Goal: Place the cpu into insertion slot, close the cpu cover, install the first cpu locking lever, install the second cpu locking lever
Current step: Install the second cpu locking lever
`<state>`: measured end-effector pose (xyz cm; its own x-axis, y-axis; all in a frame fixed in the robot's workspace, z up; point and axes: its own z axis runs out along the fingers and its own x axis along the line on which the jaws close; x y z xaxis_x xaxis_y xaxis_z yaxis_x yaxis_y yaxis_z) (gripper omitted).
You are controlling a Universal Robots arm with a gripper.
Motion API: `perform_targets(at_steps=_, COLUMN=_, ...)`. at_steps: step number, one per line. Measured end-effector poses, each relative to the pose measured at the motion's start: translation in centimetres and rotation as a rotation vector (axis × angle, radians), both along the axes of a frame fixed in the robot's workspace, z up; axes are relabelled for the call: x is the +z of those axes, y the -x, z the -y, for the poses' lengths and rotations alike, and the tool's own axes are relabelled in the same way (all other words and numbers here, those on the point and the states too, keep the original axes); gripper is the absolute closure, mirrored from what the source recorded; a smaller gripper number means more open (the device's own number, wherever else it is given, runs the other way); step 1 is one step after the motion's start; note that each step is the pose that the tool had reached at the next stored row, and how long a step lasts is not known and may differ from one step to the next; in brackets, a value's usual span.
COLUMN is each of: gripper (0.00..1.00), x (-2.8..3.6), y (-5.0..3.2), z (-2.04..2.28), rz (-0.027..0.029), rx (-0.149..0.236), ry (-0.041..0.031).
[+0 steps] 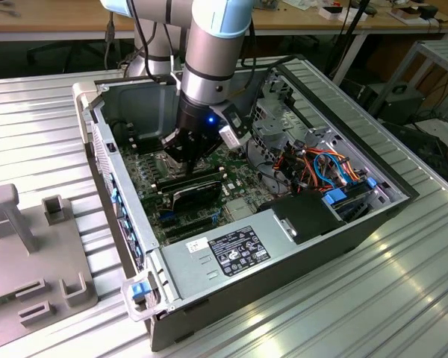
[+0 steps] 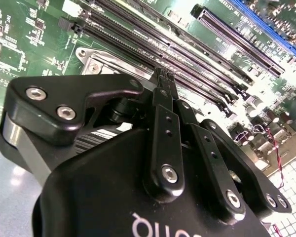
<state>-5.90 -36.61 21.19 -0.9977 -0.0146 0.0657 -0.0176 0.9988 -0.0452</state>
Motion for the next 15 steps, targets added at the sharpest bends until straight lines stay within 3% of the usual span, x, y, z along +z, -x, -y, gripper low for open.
perform_targets(at_steps=15, gripper=0.89, x=-0.38, y=0.15, z=-0.80, rz=0.0001, rx=0.000, ry=-0.0004)
